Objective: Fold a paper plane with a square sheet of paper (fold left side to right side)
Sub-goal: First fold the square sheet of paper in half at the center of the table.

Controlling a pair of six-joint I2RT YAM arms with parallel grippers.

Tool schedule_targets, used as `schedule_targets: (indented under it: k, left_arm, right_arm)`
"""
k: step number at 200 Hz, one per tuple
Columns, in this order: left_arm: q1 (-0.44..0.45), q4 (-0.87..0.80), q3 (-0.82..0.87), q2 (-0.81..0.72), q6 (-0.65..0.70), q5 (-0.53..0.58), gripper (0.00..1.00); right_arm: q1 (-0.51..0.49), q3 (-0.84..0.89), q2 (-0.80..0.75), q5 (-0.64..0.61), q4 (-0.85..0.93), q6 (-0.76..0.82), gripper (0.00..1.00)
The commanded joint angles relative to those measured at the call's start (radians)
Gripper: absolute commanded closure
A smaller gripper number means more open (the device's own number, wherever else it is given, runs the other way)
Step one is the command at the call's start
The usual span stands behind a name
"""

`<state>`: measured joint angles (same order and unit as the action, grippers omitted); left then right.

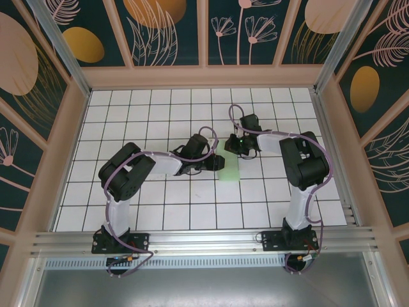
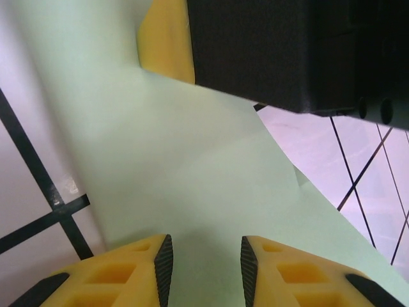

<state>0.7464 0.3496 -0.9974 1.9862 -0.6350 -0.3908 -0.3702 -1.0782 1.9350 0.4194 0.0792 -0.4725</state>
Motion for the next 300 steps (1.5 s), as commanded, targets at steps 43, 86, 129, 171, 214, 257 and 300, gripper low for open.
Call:
schedule_targets:
  k: [43,86,129,171,214,257,300]
  left_arm:
    - [0.015,-0.004,0.075,-0.026,0.055,-0.060,0.63]
    - [0.028,-0.055,0.057,-0.029,0.092,-0.041,0.63]
    - [0.050,-0.136,0.031,-0.026,0.130,-0.003,0.63]
    - [0.065,-0.174,0.001,-0.032,0.143,0.011,0.63]
    - [0.090,-0.200,-0.002,-0.048,0.156,0.020,0.63]
    - [0.114,-0.223,-0.017,-0.046,0.168,0.022,0.63]
    - [0.125,-0.237,-0.018,-0.055,0.173,0.029,0.62]
  right_arm:
    - [-0.010,0.001,0.050,-0.070,0.082,0.014,0.90]
    - [-0.012,0.005,0.054,-0.069,0.080,0.009,0.90]
    - [-0.012,0.004,0.055,-0.069,0.081,0.009,0.90]
    - [-0.013,0.001,0.057,-0.070,0.080,0.008,0.90]
    - [-0.016,-0.003,0.060,-0.066,0.080,0.007,0.89]
    - [-0.017,-0.003,0.062,-0.066,0.079,0.008,0.90]
    - [-0.018,-0.003,0.063,-0.067,0.079,0.006,0.89]
